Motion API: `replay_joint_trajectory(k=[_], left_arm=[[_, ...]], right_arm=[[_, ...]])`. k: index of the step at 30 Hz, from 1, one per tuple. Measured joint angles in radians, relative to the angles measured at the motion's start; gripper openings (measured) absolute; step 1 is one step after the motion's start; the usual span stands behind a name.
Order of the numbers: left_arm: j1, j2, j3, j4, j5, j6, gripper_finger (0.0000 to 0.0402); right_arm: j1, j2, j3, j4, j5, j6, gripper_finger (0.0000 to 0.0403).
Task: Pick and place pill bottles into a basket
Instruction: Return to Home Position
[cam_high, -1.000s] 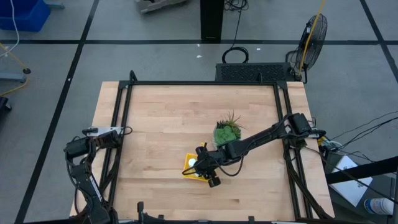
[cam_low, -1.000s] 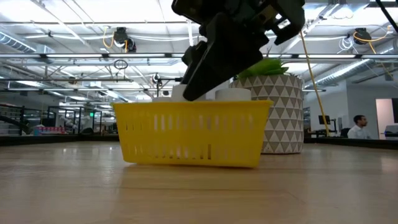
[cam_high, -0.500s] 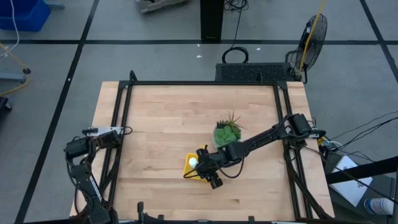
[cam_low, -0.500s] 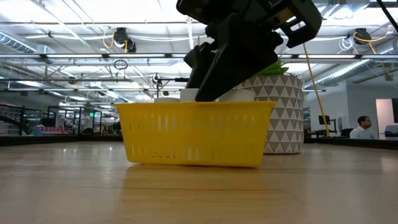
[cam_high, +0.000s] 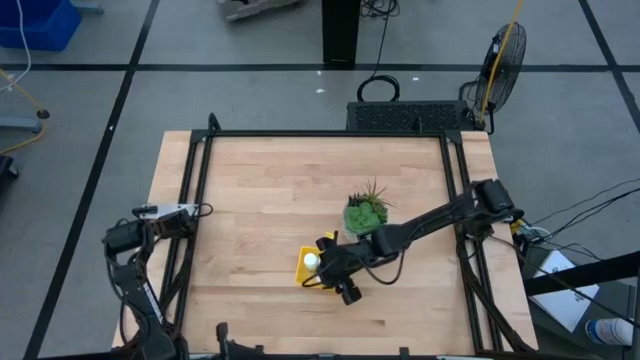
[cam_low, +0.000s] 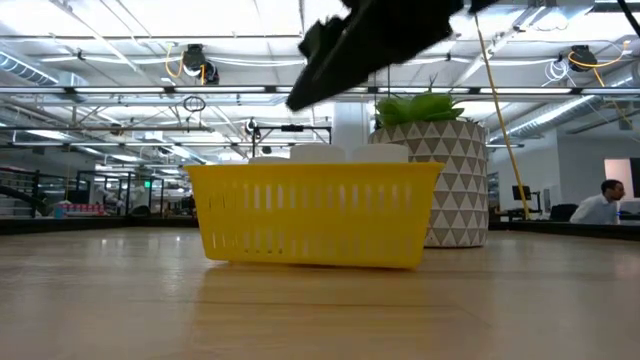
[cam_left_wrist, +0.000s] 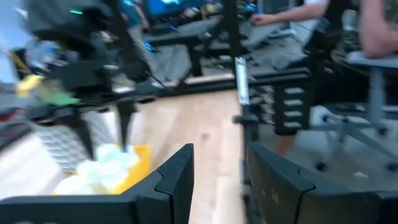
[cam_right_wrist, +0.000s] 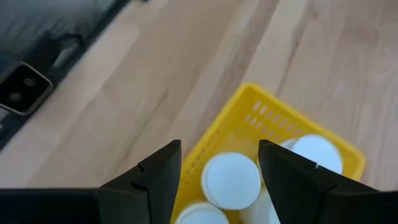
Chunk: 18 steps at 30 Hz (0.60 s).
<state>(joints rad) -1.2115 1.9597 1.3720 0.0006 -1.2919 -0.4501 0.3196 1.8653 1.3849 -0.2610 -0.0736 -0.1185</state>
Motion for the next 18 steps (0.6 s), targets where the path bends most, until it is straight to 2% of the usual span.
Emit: replay_joint_trajectory(k=[8, 13, 18], left_arm=[[-0.032, -0.068, 0.0, -0.045, -0.226, 0.059, 0.0152], [-0.049, -0.178, 0.0, -0.257, -0.195, 0.043, 0.0152], [-0.032, -0.289, 0.0, -0.475, -0.155, -0.04, 0.0152]], right_arm=[[0.046, -0.139, 0.0, 0.013, 0.052, 0.012, 0.0208], [0.093, -0.241, 0.0, 0.065, 0.046, 0.044, 0.0208], [0.142, -0.335, 0.001, 0.078, 0.047, 0.087, 0.0208]])
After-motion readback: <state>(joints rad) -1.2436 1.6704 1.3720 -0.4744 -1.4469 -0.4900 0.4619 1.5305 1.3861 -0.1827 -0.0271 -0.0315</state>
